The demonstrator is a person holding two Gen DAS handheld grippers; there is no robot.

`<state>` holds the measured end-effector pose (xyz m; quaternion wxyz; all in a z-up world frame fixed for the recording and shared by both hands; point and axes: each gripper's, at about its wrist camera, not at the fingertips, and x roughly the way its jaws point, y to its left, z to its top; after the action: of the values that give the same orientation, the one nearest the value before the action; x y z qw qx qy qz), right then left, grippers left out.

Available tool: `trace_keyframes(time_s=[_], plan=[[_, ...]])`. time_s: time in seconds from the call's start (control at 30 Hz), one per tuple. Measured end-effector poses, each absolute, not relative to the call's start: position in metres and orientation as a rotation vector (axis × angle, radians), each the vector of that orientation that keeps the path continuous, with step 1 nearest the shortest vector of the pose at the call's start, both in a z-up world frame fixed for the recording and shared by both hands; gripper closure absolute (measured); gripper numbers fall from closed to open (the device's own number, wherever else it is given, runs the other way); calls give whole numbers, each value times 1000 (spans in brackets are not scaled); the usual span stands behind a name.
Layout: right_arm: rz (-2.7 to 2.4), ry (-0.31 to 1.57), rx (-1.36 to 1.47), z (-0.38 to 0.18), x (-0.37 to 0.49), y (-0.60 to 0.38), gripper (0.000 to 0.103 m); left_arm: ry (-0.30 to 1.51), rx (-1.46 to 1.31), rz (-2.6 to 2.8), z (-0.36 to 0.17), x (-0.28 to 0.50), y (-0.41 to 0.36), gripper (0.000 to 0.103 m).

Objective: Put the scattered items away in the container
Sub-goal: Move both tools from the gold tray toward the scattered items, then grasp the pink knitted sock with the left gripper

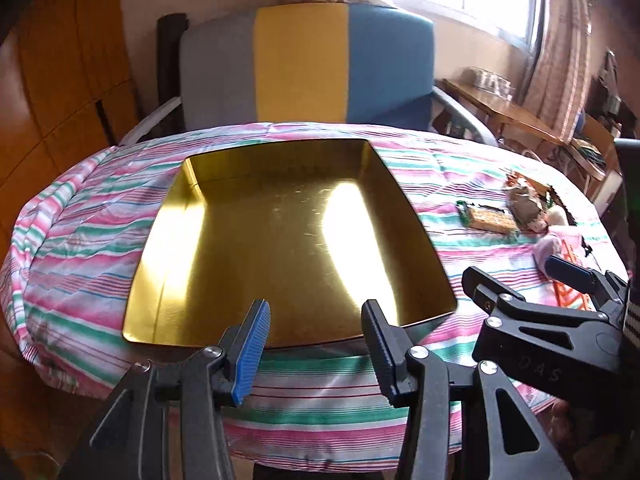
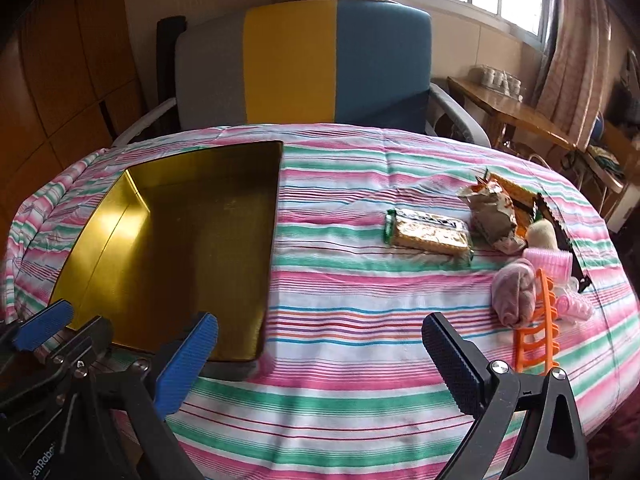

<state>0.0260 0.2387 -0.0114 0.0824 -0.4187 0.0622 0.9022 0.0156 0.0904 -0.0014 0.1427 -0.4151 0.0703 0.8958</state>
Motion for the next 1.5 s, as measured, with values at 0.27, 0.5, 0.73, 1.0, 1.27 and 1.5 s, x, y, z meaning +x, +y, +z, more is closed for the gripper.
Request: trace_keyframes(time_s=[0.27,0.5,0.73,1.0,1.27,1.5], plan=[[2695,738,-1261,-29,56,345,0,285,-1133,2342,-7,30,154,54],[2539,879,-1177,-42,78,417,0,325,-1168,2159,-21,31,205,53],[2378,915,-1074,-49,107,480,0,318,-1224,2035,-37,20,248,53],[2317,988,-1004,-56,139,511,0,263,-1218,1938,-35,-2,297,53],[2300,988,-997,-62,145,518,0,312,-1230,1930,-43,-26,332,53],[2313,964,-1016,-70,144,519,0,373,-1264,1962,-60,-43,344,53]])
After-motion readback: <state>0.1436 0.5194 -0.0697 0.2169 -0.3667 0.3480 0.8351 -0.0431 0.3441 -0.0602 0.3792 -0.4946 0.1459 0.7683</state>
